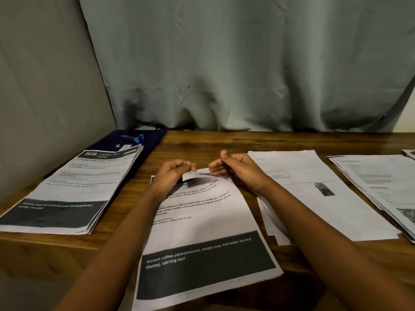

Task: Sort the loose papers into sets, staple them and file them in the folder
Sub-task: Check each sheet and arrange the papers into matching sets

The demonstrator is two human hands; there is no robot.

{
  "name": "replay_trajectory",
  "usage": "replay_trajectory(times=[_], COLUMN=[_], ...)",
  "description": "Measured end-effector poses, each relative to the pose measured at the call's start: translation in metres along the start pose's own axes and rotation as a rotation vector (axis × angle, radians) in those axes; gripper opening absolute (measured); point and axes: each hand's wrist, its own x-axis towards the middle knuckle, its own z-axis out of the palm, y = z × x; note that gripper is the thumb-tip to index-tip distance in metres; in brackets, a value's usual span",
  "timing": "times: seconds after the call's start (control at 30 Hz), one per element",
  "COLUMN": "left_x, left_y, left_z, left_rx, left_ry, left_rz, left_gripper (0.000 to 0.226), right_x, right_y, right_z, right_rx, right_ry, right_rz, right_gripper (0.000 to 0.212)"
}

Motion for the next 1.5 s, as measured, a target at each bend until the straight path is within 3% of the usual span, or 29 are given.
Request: replay_trajectory(times=[0.03, 0.1, 0.17, 0.27, 0.43, 0.6, 0.73, 0.8, 0.9, 1.0, 1.07, 1.13, 1.23, 1.33, 1.5], left_x=[0.0, 0.002, 0.002, 0.0, 0.0, 0.001, 0.0, 0.002, 0.004, 0.003, 0.004, 0.004, 0.006, 0.007, 0.002], left_y=[0.0, -0.002, -0.002, 0.001, -0.001, -0.001, -0.006, -0.009, -0.01, -0.007, -0.008, -0.011, -0.012, -0.012, -0.014], left_z=[0.0, -0.002, -0.004, -0.004, -0.004, -0.001, -0.001, -0.002, 0.002, 0.006, 0.005, 0.004, 0.005, 0.004, -0.005], left_rx=[-0.014, 0.0, 0.027, 0.055, 0.082, 0.043, 0.265, 0.493, 0.904, 1.029, 1.047, 1.081, 1.125, 1.145, 1.226], left_ry=[-0.012, -0.037, -0.043, -0.04, -0.043, -0.019, -0.03, -0.058, -0.171, -0.214, -0.205, -0.202, -0.216, -0.248, -0.273], left_rz=[-0.004, -0.011, 0.001, 0.01, 0.029, 0.001, 0.011, 0.03, 0.098, 0.142, 0.156, 0.155, 0.15, 0.129, 0.042], left_gripper=[0.016, 0.02, 0.03, 0.046, 0.05, 0.026, 0.039, 0.04, 0.05, 0.07, 0.072, 0.062, 0.05, 0.05, 0.056], right_x=[0.003, 0.007, 0.007, 0.009, 0.016, 0.014, 0.016, 0.012, 0.009, 0.009, 0.009, 0.009, 0.011, 0.012, 0.011], right_y=[0.002, 0.004, 0.005, 0.006, 0.011, 0.005, 0.001, -0.001, 0.004, 0.013, 0.021, 0.026, 0.032, 0.033, 0.031], right_z=[-0.003, -0.01, -0.013, -0.011, -0.008, -0.005, -0.007, -0.006, -0.006, -0.001, 0.003, 0.003, -0.001, 0.001, 0.003], right_rx=[-0.082, -0.475, -0.73, -0.65, -0.383, -0.33, -0.157, -0.289, -0.729, -0.935, -1.121, -1.197, -1.237, -1.294, -1.361], right_ry=[0.092, 0.25, 0.285, 0.234, 0.229, 0.218, 0.169, 0.209, 0.225, -0.087, -0.273, -0.34, -0.264, -0.187, -0.205], right_rz=[-0.038, -0.078, 0.003, 0.125, 0.226, 0.28, 0.354, 0.296, -0.019, -0.178, -0.137, -0.04, 0.058, 0.095, 0.107], right_gripper=[0.034, 0.026, 0.031, 0.034, 0.013, 0.029, 0.043, 0.041, 0.051, 0.054, 0.057, 0.06, 0.067, 0.074, 0.077])
